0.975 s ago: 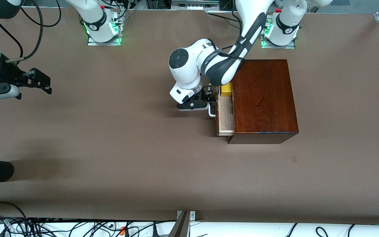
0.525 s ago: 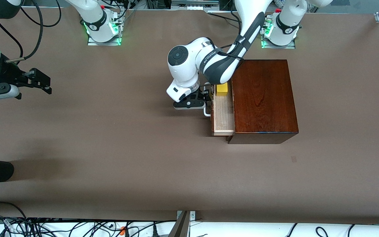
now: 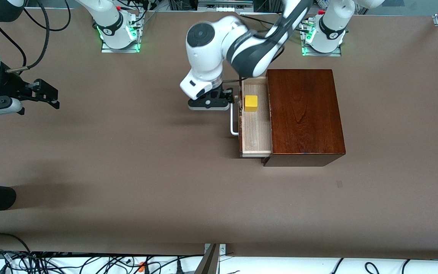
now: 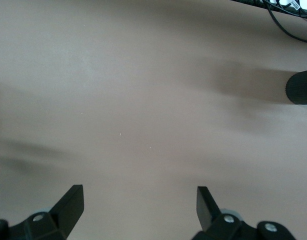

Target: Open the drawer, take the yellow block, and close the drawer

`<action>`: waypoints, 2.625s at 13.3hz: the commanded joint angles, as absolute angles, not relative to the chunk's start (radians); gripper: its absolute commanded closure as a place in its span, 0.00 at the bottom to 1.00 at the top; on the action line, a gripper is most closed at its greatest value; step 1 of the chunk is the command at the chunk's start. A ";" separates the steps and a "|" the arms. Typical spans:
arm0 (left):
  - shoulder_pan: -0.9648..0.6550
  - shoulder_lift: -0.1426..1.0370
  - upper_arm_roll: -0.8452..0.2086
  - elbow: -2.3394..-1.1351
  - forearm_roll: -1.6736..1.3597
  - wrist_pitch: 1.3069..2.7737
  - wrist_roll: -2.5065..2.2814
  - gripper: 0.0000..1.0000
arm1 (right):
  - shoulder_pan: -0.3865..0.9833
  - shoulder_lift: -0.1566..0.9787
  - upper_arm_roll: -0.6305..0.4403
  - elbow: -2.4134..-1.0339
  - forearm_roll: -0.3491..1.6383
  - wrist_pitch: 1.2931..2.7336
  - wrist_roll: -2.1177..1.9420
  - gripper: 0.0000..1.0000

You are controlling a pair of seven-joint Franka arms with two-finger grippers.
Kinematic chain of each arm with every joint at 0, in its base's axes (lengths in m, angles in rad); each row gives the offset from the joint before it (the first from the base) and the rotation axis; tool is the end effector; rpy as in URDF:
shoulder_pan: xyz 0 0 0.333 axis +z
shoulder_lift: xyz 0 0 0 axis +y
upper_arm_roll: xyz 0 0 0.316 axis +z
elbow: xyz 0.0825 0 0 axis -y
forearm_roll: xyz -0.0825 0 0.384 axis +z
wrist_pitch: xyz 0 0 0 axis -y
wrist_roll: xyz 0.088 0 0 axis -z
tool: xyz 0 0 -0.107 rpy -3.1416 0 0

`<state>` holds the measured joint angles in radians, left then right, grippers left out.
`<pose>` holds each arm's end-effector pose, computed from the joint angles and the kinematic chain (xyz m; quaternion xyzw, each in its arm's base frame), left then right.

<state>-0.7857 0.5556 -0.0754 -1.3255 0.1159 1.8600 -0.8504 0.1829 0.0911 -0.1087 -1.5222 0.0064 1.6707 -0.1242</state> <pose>0.4800 -0.5279 0.4114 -0.9992 0.0170 -0.0204 0.0306 0.5900 0.0474 0.6048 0.9947 0.0991 0.0289 0.0025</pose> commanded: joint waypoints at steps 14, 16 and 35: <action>-0.167 0.221 -0.060 -1.339 -0.001 1.442 -0.089 0.00 | 0.426 0.164 0.009 -1.509 0.005 1.601 -0.140 0.00; -0.121 0.178 -0.058 -1.396 -0.003 1.453 -0.032 0.00 | 0.561 0.202 0.009 -1.502 -0.001 1.621 -0.204 0.00; -0.064 -0.031 -0.086 -1.632 0.006 1.555 -0.018 0.00 | 0.983 0.805 0.002 -1.100 -0.126 2.049 -0.472 0.00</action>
<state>-0.0651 -0.0197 -0.0780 -1.6364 0.0204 1.5532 -0.0376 0.9749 0.7675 0.0130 -1.1432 -0.1158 2.0267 -0.4592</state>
